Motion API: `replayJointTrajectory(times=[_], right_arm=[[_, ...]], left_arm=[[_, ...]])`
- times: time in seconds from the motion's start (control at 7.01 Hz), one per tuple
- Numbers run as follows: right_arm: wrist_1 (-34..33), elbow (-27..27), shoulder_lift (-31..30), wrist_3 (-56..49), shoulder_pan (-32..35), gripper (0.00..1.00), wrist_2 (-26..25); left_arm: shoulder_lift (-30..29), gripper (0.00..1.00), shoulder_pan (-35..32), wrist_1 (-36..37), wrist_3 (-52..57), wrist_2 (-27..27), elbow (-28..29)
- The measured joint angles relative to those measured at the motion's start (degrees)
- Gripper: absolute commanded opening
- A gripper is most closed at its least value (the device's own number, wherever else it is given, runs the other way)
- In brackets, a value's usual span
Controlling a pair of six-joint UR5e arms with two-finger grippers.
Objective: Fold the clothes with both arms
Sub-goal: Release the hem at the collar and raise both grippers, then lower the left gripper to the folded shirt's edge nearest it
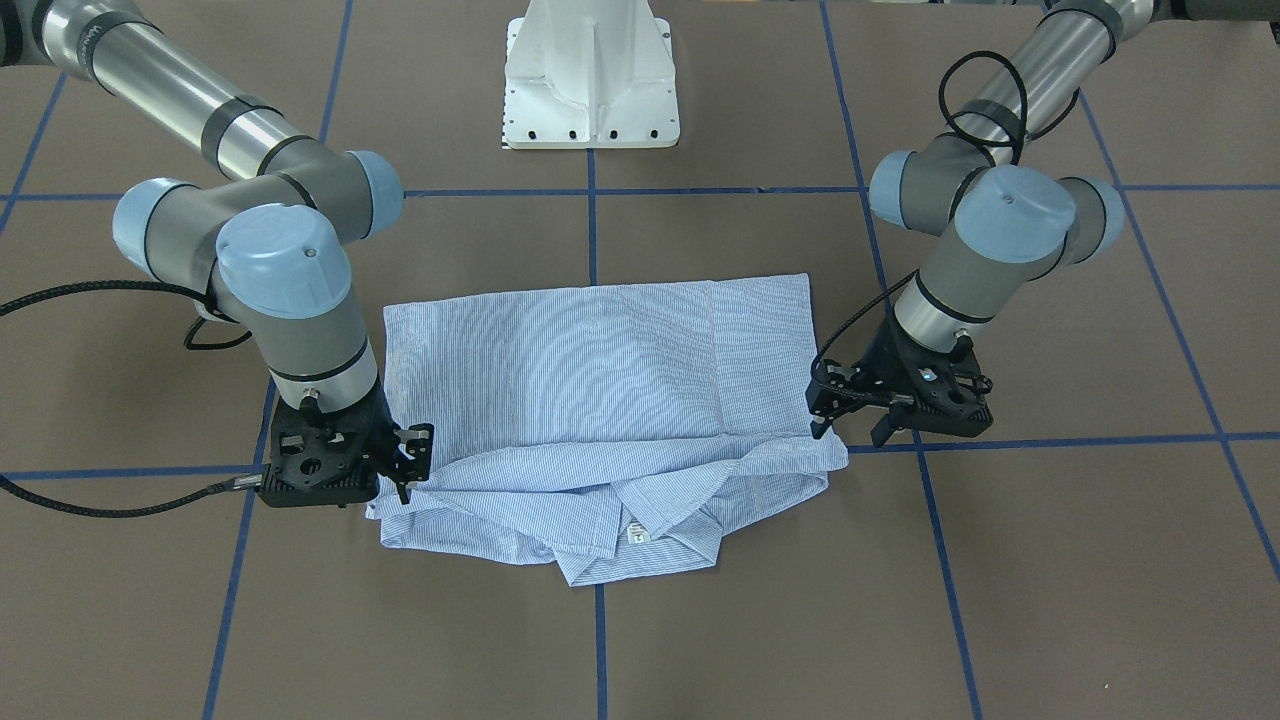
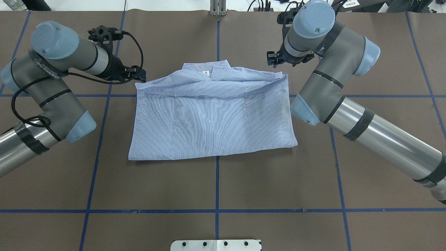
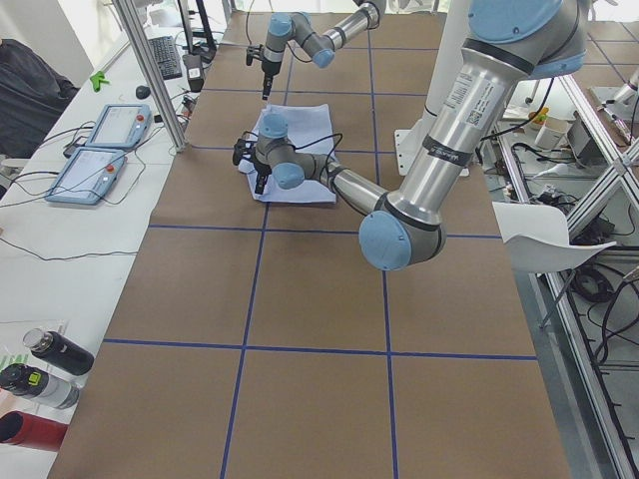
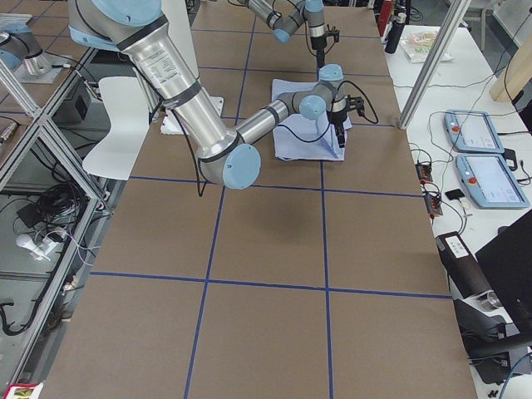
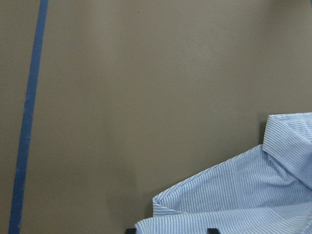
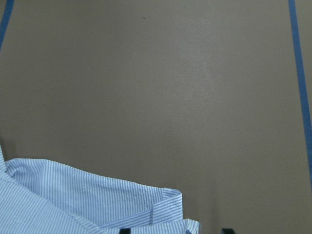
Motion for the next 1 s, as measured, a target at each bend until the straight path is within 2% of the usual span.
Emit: replayJointTrajectory(times=[0.29, 0.57, 1.0], right_arm=[[0.04, 0.04, -0.18, -2.38, 1.39, 1.00, 2.46], [0.13, 0.08, -0.22, -2.78, 1.57, 1.00, 2.88], [0.19, 0.32, -0.33, -2.78, 1.60, 1.00, 2.93]], left_arm=[[5.22, 1.00, 0.20, -7.15, 0.29, -2.15, -0.76], [11.25, 1.00, 2.84, -15.09, -4.28, -2.38, -3.11], [15.13, 0.98, 9.78, -17.52, -11.53, -1.61, -8.73]])
